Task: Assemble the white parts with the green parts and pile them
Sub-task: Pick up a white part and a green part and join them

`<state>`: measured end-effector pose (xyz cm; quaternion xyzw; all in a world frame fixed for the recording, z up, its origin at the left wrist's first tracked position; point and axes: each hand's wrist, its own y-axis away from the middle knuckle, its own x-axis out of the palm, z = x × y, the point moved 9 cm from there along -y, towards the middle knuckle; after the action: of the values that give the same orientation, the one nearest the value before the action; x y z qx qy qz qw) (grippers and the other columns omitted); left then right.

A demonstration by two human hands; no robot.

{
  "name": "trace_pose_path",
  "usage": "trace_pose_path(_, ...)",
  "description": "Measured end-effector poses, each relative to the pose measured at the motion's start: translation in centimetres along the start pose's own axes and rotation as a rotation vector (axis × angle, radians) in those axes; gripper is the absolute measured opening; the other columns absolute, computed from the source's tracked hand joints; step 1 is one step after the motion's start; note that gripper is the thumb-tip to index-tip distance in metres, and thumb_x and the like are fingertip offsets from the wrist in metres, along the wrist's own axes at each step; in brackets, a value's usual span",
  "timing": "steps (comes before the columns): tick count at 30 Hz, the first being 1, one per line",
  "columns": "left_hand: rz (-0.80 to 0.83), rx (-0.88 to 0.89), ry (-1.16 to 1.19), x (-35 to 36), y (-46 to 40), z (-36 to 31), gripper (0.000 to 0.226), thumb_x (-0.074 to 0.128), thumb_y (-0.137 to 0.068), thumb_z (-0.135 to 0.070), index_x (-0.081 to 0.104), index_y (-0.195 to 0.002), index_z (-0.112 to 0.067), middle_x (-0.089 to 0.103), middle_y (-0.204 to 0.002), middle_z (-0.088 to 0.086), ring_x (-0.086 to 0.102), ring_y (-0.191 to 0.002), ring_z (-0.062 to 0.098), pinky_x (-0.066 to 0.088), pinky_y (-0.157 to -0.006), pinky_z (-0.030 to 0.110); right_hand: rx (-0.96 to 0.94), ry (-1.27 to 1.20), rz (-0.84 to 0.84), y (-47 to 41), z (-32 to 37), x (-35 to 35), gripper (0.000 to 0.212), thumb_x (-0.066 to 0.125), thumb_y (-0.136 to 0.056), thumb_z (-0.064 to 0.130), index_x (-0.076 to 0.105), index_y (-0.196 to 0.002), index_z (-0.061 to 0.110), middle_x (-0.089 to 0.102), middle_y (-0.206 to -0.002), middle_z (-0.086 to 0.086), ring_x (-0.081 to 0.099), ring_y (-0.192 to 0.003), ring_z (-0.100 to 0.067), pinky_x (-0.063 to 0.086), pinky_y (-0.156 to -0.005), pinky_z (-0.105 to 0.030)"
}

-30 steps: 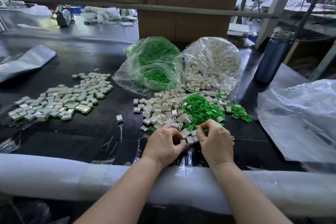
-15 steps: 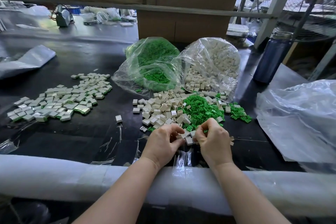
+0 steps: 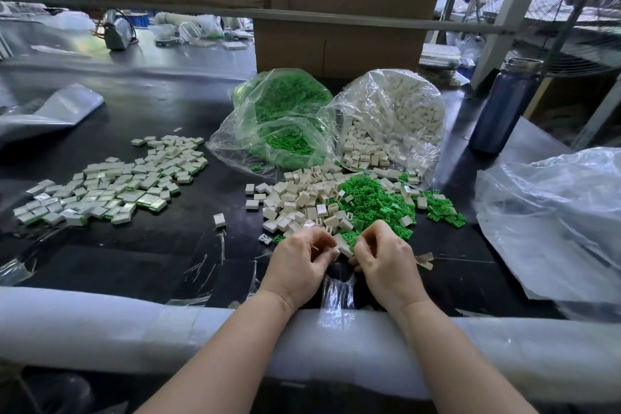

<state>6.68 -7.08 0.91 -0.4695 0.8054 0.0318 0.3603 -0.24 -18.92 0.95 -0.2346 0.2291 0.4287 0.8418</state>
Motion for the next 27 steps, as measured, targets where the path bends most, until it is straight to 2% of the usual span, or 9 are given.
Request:
trace_pose_path(4, -0.013, -0.019, 0.012, -0.1, -0.1, 0.2, 0.007, 0.066, -0.084, -0.015, 0.066, -0.091, -0.014, 0.06, -0.088, -0.007, 0.058, -0.083, 0.009, 0.043, -0.075, 0.005, -0.001, -0.044, -0.029, -0.1, -0.1, -0.2, 0.015, 0.052, -0.092, 0.008, 0.049, -0.077, 0.011, 0.063, -0.072, -0.008, 0.065, -0.071, -0.025, 0.053, -0.069, -0.047)
trace_pose_path(11, -0.022, -0.143, 0.14, -0.1, -0.5, 1.5, 0.004, 0.068, -0.083, -0.013, 0.065, -0.086, -0.016, 0.064, -0.079, -0.005, 0.057, -0.07, 0.004, 0.045, -0.066, 0.004, 0.028, -0.085, -0.062, -0.4, -0.7, -0.4, 0.013, 0.054, -0.092, 0.009, 0.052, -0.079, 0.007, 0.063, -0.075, -0.011, 0.065, -0.073, -0.028, 0.054, -0.07, -0.049)
trace_pose_path(18, 0.016, -0.208, 0.241, 0.6, -0.6, 2.3, 0.007, 0.068, -0.083, -0.013, 0.065, -0.085, -0.019, 0.067, -0.08, 0.0, 0.064, -0.079, 0.017, 0.055, -0.079, 0.03, 0.015, -0.074, -0.083, -0.5, -0.8, -0.4, 0.017, 0.056, -0.091, 0.009, 0.051, -0.075, 0.011, 0.064, -0.074, -0.01, 0.066, -0.074, -0.027, 0.054, -0.07, -0.047)
trace_pose_path(20, 0.024, -0.234, 0.289, 0.7, -0.6, 2.5, 0.009, 0.068, -0.083, -0.011, 0.066, -0.085, -0.019, 0.068, -0.083, 0.003, 0.065, -0.081, 0.019, 0.055, -0.081, 0.032, 0.012, -0.083, -0.095, -0.5, -0.8, -0.5, 0.02, 0.058, -0.09, 0.009, 0.051, -0.072, 0.014, 0.063, -0.072, -0.008, 0.066, -0.074, -0.026, 0.054, -0.069, -0.044)
trace_pose_path(23, 0.042, -0.251, 0.35, 0.9, -0.8, 2.6, 0.01, 0.067, -0.084, -0.009, 0.066, -0.086, -0.018, 0.068, -0.083, 0.003, 0.064, -0.077, 0.016, 0.055, -0.08, 0.028, 0.009, -0.094, -0.115, -0.8, -0.8, -0.9, 0.018, 0.064, -0.086, 0.012, 0.055, -0.07, 0.017, 0.063, -0.069, -0.001, 0.063, -0.069, -0.017, 0.049, -0.061, -0.018)
trace_pose_path(24, 0.05, -0.254, 0.356, 1.0, -1.0, 2.6, 0.01, 0.066, -0.084, -0.008, 0.066, -0.086, -0.018, 0.067, -0.083, 0.003, 0.063, -0.077, 0.014, 0.055, -0.08, 0.026, 0.015, -0.109, -0.117, -1.0, -0.8, -1.0, 0.017, 0.067, -0.083, 0.012, 0.057, -0.071, 0.017, 0.063, -0.068, 0.002, 0.062, -0.066, -0.014, 0.047, -0.058, -0.013)
trace_pose_path(25, 0.058, -0.255, 0.357, 1.0, -1.2, 2.5, 0.009, 0.066, -0.084, -0.008, 0.065, -0.087, -0.017, 0.067, -0.084, 0.003, 0.063, -0.078, 0.014, 0.055, -0.08, 0.025, 0.024, -0.133, -0.117, -1.2, -0.8, -1.0, 0.014, 0.069, -0.081, 0.011, 0.06, -0.071, 0.016, 0.064, -0.068, 0.003, 0.061, -0.065, -0.011, 0.047, -0.058, -0.013)
trace_pose_path(27, 0.072, -0.26, 0.36, 1.3, -1.6, 2.4, 0.009, 0.064, -0.085, -0.007, 0.065, -0.087, -0.015, 0.066, -0.083, 0.002, 0.064, -0.081, 0.016, 0.054, -0.081, 0.026, 0.046, -0.185, -0.11, -1.6, -1.0, -1.1, 0.012, 0.072, -0.077, 0.008, 0.062, -0.074, 0.014, 0.064, -0.069, 0.001, 0.062, -0.066, -0.012, 0.051, -0.062, -0.021)
